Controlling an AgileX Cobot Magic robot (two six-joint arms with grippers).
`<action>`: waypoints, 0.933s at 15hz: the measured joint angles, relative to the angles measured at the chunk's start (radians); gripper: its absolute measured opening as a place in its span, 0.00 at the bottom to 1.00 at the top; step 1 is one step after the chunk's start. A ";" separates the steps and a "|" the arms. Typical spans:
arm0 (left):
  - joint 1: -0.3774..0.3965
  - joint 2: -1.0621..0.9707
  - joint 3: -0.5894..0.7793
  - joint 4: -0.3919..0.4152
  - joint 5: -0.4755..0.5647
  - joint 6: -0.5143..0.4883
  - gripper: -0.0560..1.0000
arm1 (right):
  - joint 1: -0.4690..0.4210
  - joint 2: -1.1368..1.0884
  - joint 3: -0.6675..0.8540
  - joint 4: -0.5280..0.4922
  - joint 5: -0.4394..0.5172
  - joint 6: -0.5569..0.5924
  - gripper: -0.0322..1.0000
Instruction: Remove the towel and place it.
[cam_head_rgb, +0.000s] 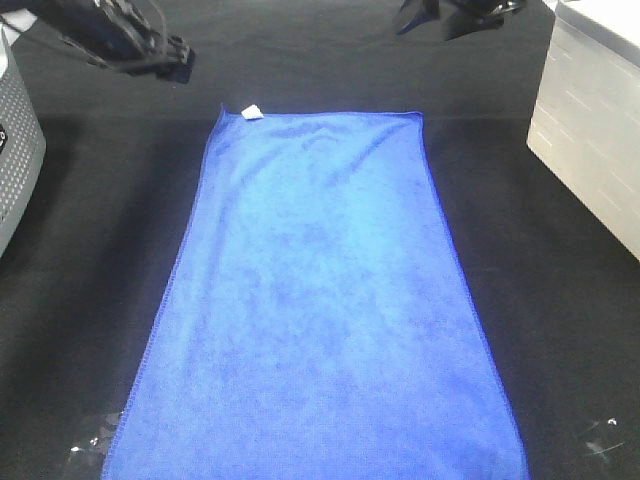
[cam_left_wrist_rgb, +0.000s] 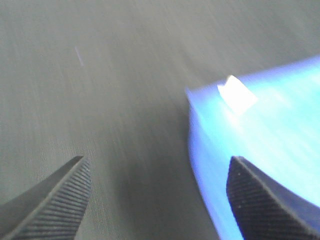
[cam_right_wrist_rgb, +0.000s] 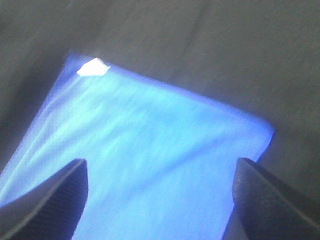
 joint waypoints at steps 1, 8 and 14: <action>0.000 -0.049 0.000 0.004 0.114 -0.033 0.73 | 0.000 -0.038 0.000 -0.036 0.084 0.032 0.77; 0.009 -0.239 -0.007 0.145 0.602 -0.281 0.73 | 0.000 -0.257 -0.001 -0.244 0.236 0.347 0.77; 0.066 -0.279 -0.007 0.170 0.611 -0.288 0.73 | 0.000 -0.428 0.110 -0.402 0.236 0.351 0.77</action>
